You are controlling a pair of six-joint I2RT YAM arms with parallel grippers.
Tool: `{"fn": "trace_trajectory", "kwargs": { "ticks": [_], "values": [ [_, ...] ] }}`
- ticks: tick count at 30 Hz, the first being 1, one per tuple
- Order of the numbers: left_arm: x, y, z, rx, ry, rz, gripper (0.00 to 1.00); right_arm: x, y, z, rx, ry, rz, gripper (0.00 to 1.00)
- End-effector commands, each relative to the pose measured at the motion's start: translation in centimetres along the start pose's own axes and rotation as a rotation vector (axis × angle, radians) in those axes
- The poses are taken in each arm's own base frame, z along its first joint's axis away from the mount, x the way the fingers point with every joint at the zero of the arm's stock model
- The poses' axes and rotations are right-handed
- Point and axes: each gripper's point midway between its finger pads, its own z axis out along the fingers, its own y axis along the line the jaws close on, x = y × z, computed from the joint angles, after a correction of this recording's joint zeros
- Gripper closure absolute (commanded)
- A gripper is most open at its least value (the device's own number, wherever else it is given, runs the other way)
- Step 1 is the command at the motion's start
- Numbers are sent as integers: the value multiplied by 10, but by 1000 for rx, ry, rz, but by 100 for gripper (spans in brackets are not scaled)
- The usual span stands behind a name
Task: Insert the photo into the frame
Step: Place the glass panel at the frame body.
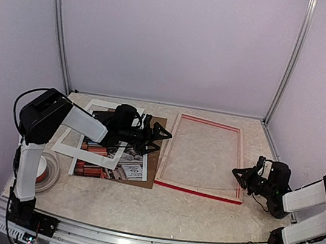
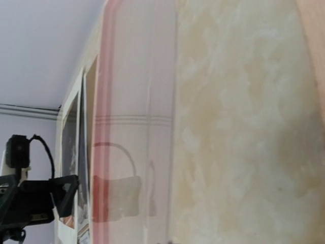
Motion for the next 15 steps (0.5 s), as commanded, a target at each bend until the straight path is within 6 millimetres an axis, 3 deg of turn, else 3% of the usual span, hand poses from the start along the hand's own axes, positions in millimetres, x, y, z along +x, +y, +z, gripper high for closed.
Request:
{"fn": "trace_trajectory", "kwargs": {
  "ticks": [1, 15],
  "values": [
    [-2, -13, 4, 34, -1, 30, 1, -8, -7, 4, 39, -26, -20, 100],
    [-1, -14, 3, 33, -1, 29, 1, -9, -9, 11, 54, -3, -44, 100]
  ]
}}
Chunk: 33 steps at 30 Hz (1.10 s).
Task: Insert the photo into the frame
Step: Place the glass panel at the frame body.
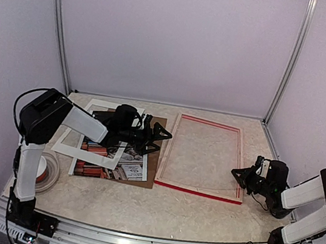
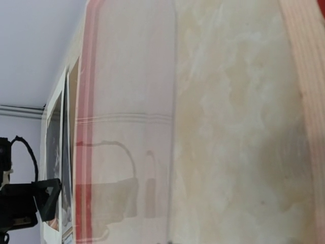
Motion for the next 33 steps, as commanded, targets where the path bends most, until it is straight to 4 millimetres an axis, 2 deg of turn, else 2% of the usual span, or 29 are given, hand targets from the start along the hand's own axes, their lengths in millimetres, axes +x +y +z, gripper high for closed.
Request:
{"fn": "trace_trajectory", "kwargs": {
  "ticks": [1, 16, 33],
  "values": [
    [-2, -14, 2, 32, -1, 27, 1, -8, 2, 2, 8, -15, -27, 100],
    [1, -14, 4, 33, 4, 28, 1, -14, 4, -3, 19, -27, -45, 100],
    [1, -12, 5, 29, 5, 25, 1, -10, 8, -4, -2, -3, -59, 100]
  ]
}}
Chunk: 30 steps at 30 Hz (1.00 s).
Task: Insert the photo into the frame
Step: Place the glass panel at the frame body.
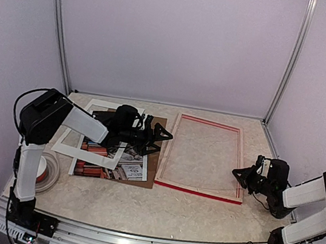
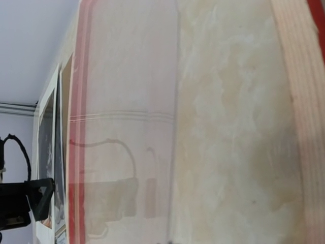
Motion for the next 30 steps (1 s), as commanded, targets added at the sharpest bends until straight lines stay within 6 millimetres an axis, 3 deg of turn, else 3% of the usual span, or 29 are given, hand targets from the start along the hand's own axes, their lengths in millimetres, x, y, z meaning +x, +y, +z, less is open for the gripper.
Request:
{"fn": "trace_trajectory", "kwargs": {
  "ticks": [1, 30],
  "values": [
    [-2, -11, 3, 26, -2, 25, 1, -8, 9, -3, -24, -18, -42, 100],
    [-7, -10, 5, 2, -12, 23, 1, -3, -2, -4, 10, -10, -52, 100]
  ]
}}
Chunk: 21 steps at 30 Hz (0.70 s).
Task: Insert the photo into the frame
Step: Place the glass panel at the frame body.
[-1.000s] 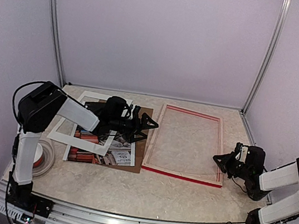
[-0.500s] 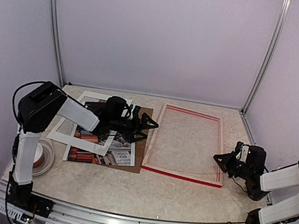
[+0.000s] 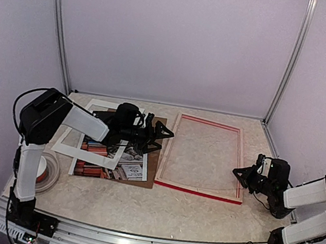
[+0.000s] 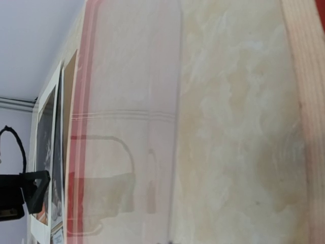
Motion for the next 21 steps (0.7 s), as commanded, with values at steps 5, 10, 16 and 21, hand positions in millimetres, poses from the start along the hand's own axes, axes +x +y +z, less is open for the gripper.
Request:
{"fn": "trace_trajectory", "kwargs": {
  "ticks": [5, 10, 16, 21],
  "values": [
    [-4, -5, 4, 0, -11, 21, 1, 1, -9, -2, 25, -3, -9, 100],
    [-3, -4, 6, 0, -10, 19, 1, 5, -13, -3, 27, 0, -1, 100],
    [-4, -7, 8, 6, -9, 21, 1, 6, -14, -4, 29, -2, 1, 100],
    [-5, -6, 10, -1, -10, 27, 1, 6, -13, -4, 24, -1, 5, 100]
  ]
}}
